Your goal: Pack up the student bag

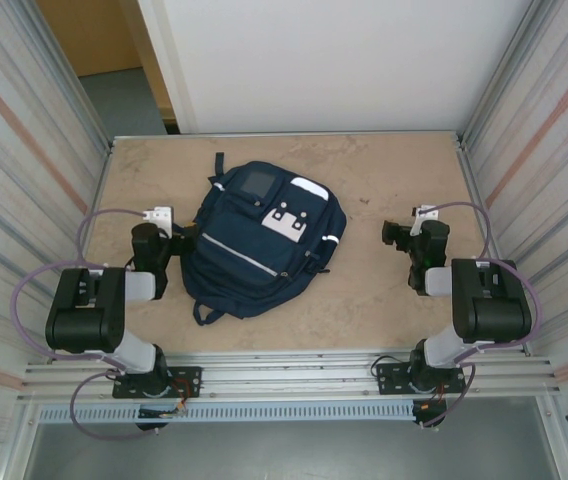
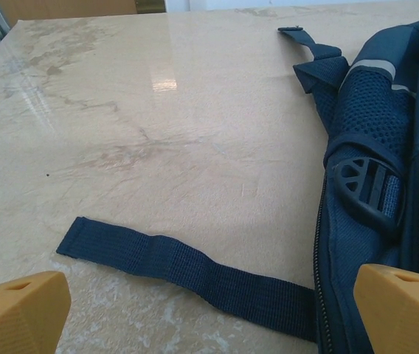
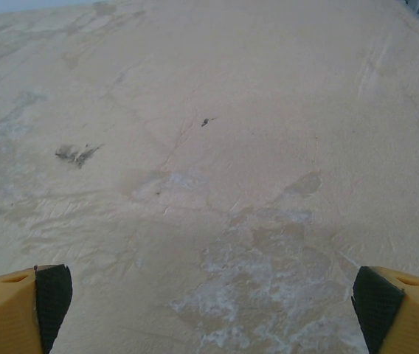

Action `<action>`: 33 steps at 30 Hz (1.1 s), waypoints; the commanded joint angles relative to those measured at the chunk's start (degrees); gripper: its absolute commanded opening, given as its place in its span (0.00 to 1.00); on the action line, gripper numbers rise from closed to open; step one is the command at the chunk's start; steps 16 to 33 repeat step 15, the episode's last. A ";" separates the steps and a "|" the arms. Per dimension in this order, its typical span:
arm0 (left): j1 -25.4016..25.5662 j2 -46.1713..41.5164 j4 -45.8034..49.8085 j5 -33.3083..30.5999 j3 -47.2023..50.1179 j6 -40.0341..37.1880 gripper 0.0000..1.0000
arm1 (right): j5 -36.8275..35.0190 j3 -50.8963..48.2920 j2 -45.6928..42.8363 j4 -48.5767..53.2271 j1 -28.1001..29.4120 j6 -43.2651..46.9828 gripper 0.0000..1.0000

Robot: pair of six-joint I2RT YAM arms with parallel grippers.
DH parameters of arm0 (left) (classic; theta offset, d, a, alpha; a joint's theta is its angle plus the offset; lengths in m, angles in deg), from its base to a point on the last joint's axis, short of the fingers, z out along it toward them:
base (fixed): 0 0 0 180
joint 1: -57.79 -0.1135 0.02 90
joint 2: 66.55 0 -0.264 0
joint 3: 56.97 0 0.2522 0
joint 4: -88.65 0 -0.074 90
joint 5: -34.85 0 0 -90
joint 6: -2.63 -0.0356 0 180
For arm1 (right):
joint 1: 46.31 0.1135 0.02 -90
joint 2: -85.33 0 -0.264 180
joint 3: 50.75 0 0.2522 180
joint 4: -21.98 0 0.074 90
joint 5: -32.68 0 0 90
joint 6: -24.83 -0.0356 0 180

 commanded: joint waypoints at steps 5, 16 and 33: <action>1.17 -0.57 0.20 0.22 -0.81 -1.08 0.99 | 0.68 1.38 -0.28 0.96 -0.09 -0.21 0.99; 1.16 -0.62 0.19 0.26 -0.81 -1.09 0.99 | 0.82 1.17 -0.50 0.84 -0.21 -0.28 0.99; 1.16 -0.62 0.19 0.26 -0.81 -1.09 0.99 | 0.82 1.17 -0.50 0.84 -0.21 -0.28 0.99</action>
